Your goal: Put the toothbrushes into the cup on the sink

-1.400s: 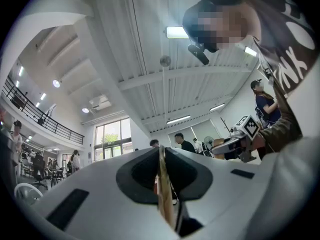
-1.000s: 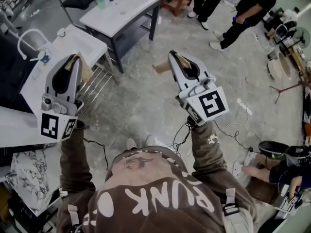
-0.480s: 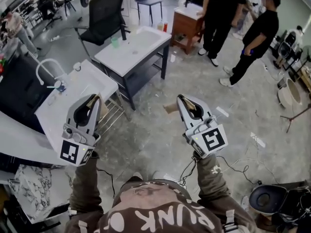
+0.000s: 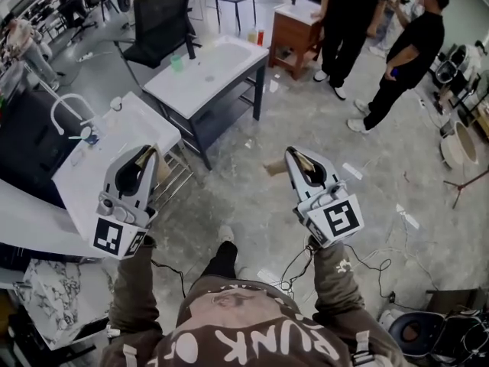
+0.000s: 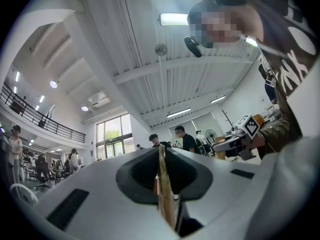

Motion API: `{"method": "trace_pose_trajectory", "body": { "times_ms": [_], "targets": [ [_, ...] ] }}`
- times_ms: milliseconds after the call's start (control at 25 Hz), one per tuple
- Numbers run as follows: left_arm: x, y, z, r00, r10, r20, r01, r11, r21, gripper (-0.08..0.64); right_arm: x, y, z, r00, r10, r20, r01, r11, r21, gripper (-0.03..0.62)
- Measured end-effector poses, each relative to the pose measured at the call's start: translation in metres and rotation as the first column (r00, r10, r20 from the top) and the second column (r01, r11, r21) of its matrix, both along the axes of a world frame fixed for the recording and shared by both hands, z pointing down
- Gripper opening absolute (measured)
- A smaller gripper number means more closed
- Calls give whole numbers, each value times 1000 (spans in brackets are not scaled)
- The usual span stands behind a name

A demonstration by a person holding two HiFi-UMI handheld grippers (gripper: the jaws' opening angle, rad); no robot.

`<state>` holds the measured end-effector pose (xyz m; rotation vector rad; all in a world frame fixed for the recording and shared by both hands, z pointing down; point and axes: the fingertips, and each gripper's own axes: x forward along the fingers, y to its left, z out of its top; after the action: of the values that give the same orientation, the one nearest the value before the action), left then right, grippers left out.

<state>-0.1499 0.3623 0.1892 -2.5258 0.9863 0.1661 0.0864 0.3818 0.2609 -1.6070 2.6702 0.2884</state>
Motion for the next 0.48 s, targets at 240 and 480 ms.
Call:
{"method": "trace_pose_trajectory", "body": {
  "times_ms": [240, 480],
  "targets": [
    [9, -52, 19, 1000, 8, -12, -9, 1000, -26, 40, 11, -45, 13, 1000, 18, -12, -18, 1000, -26, 11],
    [17, -141, 34, 999, 18, -48, -20, 999, -37, 39, 23, -122, 27, 996, 28, -84, -33, 998, -62, 11]
  ]
}}
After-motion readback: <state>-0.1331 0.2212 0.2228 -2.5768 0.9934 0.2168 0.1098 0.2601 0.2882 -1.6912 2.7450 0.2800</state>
